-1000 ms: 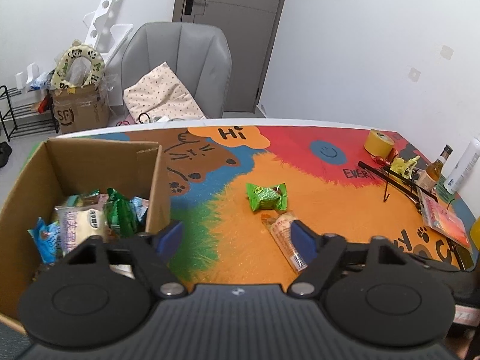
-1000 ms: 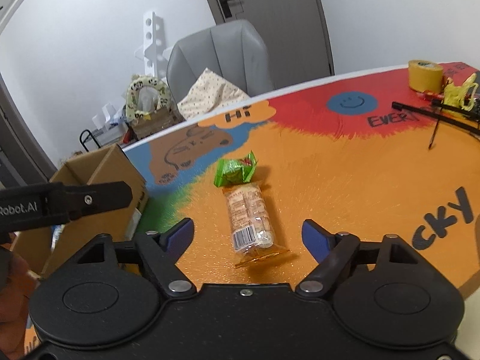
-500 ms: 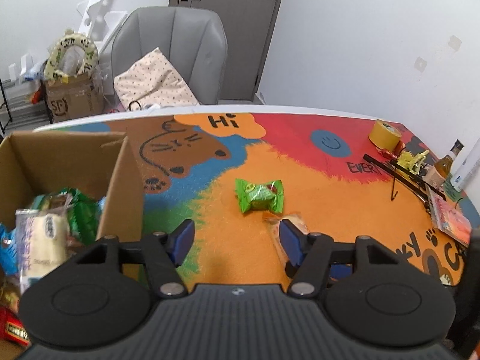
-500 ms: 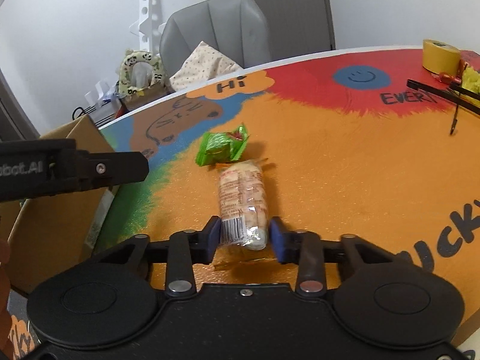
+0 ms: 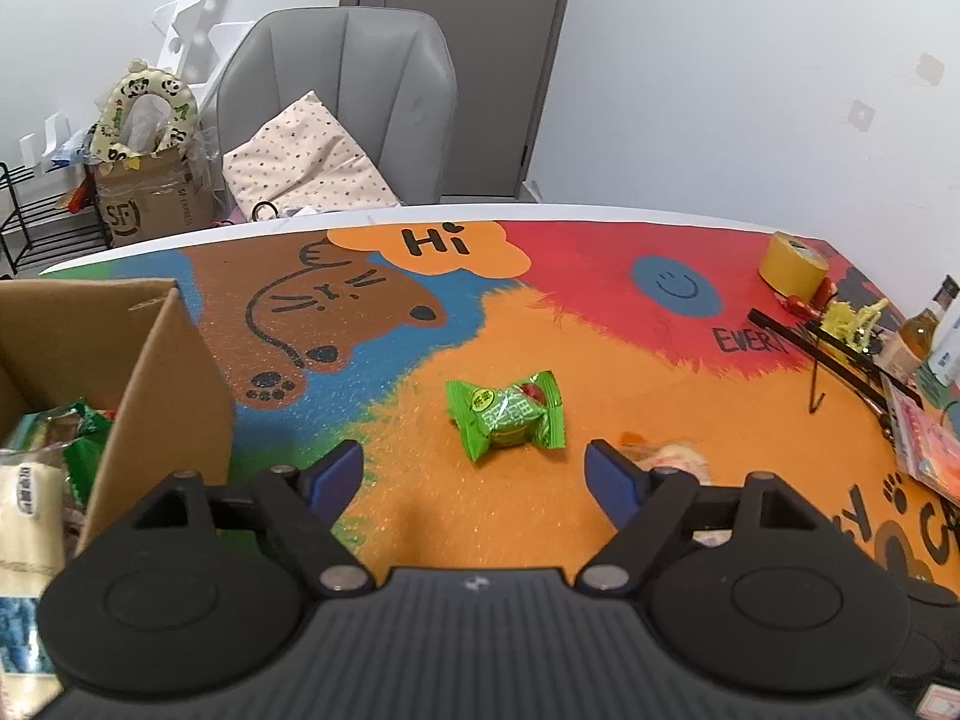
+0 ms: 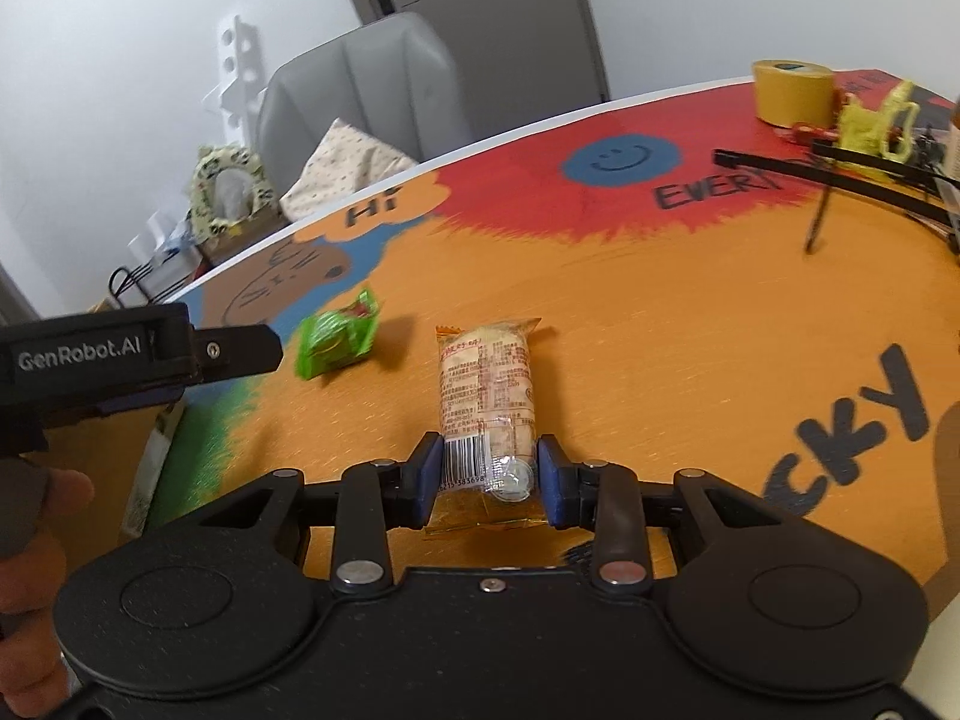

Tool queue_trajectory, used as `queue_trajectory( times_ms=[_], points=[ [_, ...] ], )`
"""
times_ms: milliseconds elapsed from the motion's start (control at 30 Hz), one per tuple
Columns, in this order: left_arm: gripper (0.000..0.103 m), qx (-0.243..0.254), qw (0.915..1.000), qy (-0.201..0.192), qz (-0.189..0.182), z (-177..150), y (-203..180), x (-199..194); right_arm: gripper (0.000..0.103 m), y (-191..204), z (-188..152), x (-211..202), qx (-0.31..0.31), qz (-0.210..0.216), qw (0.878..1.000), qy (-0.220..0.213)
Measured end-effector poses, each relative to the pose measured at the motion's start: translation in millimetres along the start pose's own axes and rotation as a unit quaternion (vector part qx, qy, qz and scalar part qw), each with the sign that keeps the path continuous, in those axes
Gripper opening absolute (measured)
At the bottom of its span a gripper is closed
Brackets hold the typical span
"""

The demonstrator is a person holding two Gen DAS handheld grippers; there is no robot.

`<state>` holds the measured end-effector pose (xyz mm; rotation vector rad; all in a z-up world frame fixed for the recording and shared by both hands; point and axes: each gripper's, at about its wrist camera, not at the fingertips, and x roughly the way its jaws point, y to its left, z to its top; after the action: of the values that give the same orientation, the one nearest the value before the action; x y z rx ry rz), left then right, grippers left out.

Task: Organize snacks
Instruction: 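Grasp the green candy with the left gripper while the right grasps the biscuit roll pack, then carry the green candy and biscuit roll pack over the cardboard box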

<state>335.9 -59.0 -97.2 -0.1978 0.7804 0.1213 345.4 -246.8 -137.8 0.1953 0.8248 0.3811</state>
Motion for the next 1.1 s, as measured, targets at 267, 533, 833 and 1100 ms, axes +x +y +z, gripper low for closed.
queue_trajectory(
  times_ms=[267, 533, 833, 1100],
  points=[
    [0.085, -0.007, 0.9999, -0.001, 0.016, 4.6, -8.8, 23.9, 0.032, -16.8, 5.6, 0.4, 0.027, -0.011, 0.999, -0.02],
    [0.085, -0.018, 0.9995, -0.005, 0.026, 9.7, -14.7, 51.2, 0.032, -22.7, 11.4, 7.0, 0.038, -0.024, 0.999, -0.03],
    [0.08, -0.007, 0.999, 0.009, 0.042, 8.0, -28.6, 75.6, 0.038, -14.6, 13.7, 14.1, 0.013, -0.042, 0.999, -0.029],
    [0.042, -0.01, 0.9991, -0.01, 0.04, 1.7, -23.8, 64.5, 0.032, -15.5, 10.1, 9.6, 0.016, -0.034, 0.999, -0.036]
  ],
)
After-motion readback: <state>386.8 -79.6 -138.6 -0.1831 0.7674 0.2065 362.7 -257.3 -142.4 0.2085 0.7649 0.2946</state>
